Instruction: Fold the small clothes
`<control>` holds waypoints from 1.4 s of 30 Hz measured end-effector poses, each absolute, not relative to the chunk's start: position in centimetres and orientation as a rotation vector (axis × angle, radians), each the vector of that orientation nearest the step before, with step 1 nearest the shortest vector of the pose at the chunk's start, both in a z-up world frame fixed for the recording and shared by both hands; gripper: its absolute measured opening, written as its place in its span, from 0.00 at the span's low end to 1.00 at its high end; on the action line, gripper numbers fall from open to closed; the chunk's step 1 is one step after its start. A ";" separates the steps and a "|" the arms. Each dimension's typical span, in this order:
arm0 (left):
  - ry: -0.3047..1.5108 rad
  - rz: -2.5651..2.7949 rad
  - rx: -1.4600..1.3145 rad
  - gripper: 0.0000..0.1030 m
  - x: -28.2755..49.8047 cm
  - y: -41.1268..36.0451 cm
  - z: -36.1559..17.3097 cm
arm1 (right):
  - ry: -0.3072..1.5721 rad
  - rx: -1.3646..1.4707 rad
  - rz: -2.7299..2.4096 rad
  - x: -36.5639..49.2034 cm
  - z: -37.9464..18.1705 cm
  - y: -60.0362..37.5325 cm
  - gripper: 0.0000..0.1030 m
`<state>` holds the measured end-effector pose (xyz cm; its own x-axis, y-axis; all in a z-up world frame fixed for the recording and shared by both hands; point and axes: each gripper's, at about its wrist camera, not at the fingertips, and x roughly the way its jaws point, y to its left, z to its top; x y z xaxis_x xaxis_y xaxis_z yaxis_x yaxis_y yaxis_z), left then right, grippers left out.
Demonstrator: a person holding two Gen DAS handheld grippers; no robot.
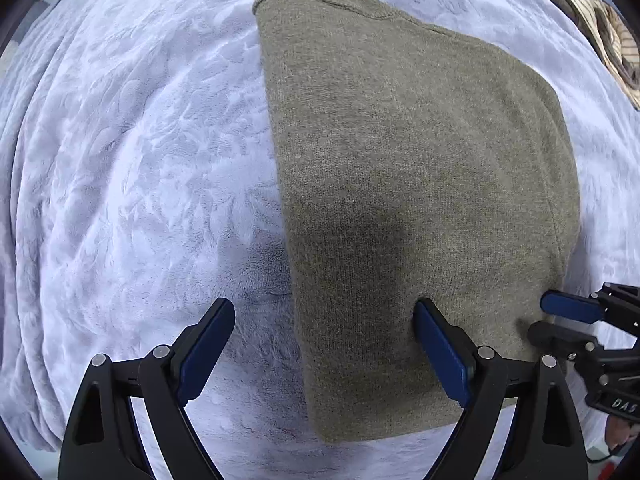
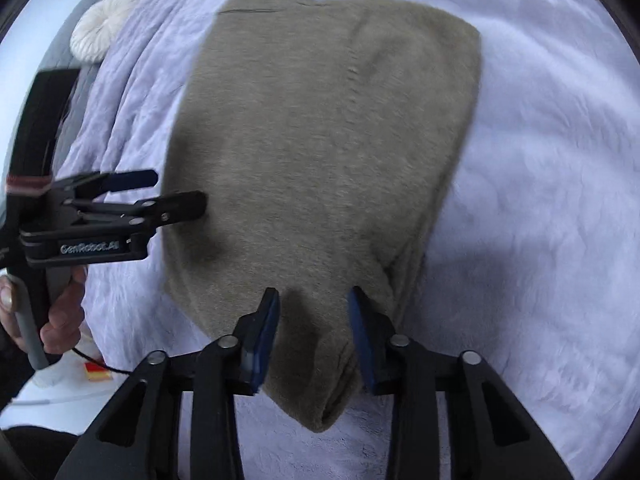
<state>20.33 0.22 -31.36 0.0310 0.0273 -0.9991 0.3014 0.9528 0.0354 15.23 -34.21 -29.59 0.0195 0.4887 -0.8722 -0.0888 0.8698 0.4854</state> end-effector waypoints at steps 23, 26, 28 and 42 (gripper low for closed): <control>1.428 -0.331 0.240 1.00 21.6 -1.8 -26.4 | 1.378 0.320 0.249 16.8 -25.5 -36.6 0.76; 1.470 -0.351 0.174 1.00 22.9 -1.2 -27.4 | 1.376 0.358 0.249 17.0 -25.9 -37.2 0.76; 1.514 -0.370 0.114 1.00 23.8 -1.0 -28.5 | 1.381 0.404 0.246 17.6 -26.6 -37.5 0.76; 1.660 -0.421 -0.063 0.87 25.6 -3.2 -34.4 | 1.433 0.609 0.322 22.4 -33.6 -34.9 0.69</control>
